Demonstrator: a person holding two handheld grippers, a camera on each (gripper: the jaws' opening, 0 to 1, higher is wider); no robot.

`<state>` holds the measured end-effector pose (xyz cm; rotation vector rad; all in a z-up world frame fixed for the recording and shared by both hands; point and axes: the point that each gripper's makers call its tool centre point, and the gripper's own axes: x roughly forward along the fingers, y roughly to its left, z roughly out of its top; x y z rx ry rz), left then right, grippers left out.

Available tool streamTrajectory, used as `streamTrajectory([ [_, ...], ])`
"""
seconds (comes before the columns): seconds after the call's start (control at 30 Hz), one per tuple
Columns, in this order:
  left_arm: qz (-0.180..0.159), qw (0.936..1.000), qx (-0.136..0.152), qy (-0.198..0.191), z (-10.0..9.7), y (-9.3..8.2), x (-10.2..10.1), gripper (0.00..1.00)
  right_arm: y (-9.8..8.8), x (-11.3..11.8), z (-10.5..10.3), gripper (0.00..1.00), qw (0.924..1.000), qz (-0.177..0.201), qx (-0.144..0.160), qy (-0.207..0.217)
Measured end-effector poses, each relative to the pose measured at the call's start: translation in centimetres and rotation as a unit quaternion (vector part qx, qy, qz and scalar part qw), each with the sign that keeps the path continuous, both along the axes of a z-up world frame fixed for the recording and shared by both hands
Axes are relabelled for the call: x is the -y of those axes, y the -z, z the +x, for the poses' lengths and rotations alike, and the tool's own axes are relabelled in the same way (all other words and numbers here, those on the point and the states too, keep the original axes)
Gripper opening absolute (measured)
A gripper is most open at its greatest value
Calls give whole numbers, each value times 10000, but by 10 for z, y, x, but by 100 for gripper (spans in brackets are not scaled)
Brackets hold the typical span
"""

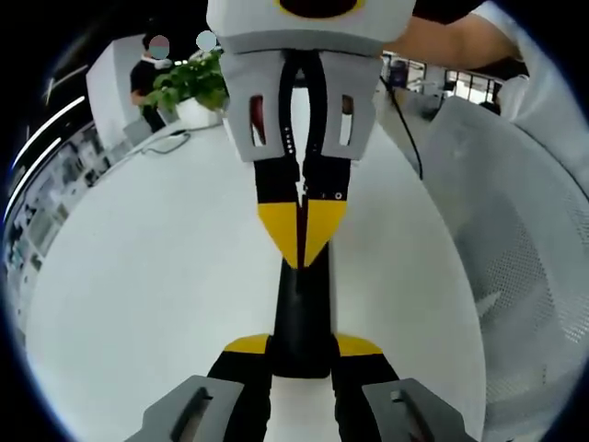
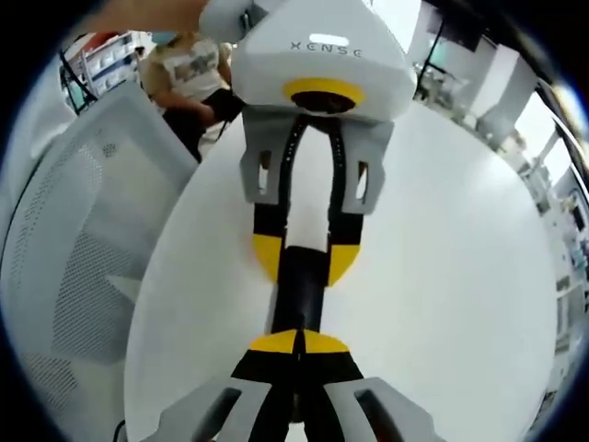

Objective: Press the specified remote control buttons in sequence, fully releasing each button before pressing the next.

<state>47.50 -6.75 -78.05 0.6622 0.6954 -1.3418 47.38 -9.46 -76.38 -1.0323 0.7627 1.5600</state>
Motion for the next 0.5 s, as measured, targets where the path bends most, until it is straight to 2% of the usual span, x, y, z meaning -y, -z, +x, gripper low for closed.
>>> streamTrajectory([
  [0.5, -34, 10000, 6, 11, -1, 0, 0, 23, 8, 2, -2, 0, 10000, -75, -43, -18],
])
